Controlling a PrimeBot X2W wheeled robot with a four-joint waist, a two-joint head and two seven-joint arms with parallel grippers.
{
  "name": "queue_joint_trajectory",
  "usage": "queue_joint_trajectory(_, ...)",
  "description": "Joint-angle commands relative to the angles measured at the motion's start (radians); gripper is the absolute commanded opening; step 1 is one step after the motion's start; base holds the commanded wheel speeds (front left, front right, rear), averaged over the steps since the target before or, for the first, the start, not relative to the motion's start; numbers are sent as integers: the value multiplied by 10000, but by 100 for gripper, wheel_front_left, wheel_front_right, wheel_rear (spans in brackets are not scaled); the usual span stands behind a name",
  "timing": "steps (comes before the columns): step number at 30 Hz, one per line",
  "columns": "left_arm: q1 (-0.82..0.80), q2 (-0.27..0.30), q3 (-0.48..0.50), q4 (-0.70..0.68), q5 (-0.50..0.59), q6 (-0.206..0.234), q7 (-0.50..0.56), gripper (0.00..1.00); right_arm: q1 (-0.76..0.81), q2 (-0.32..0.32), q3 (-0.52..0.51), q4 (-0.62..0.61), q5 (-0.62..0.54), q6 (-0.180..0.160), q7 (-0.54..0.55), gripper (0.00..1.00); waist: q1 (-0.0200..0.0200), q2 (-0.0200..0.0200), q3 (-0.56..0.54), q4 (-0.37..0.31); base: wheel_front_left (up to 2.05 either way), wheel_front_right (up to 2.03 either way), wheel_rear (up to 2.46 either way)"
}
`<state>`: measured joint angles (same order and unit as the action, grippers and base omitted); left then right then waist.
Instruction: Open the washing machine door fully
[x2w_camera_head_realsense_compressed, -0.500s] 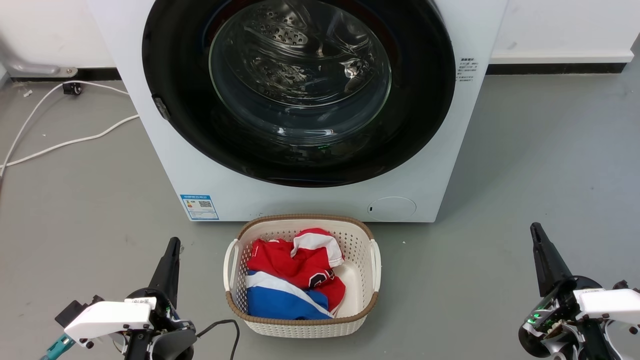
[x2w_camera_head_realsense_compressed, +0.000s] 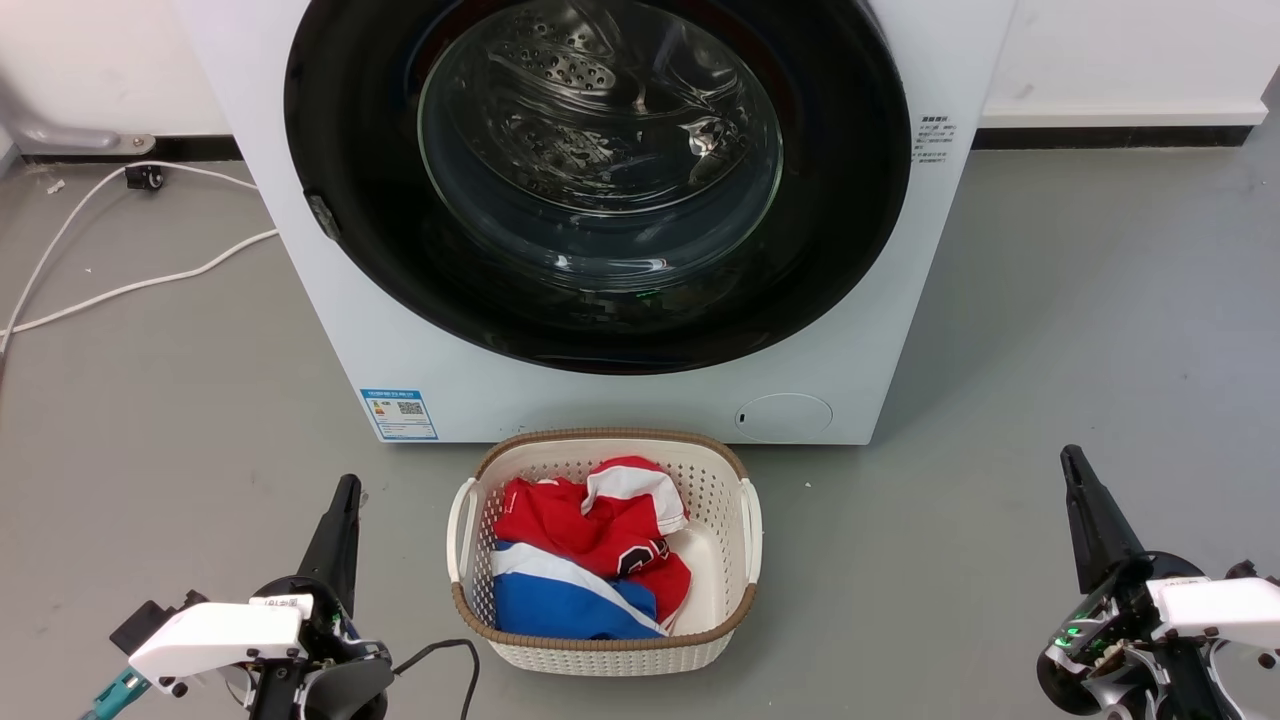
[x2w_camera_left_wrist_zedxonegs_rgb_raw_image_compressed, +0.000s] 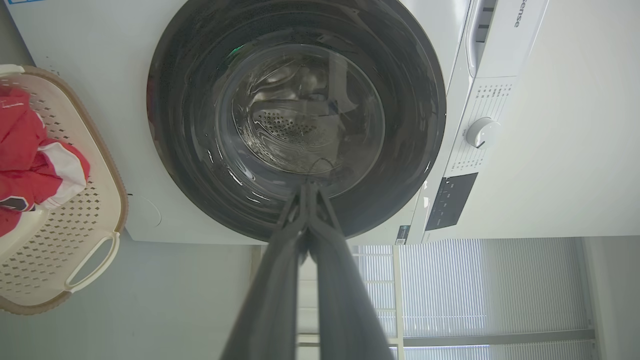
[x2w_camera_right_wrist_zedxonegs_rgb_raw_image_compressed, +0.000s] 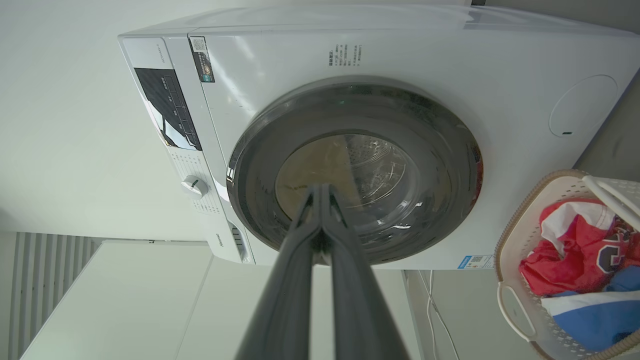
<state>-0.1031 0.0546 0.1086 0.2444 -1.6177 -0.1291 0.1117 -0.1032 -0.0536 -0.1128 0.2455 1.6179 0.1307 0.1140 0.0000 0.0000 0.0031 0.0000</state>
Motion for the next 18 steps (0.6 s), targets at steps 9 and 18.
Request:
queue_joint_trajectory(9,-104,-16,45,10,42,-28,22,0,-102,38,-16,6,-70,0,18,0,0,0,0,0,0,0,0)
queue_joint_trajectory(18,-105,-20,51,8,49,-28,28,0,-102,41,-18,6,-73,0,21,0,0,0,0,0,0,0,0)
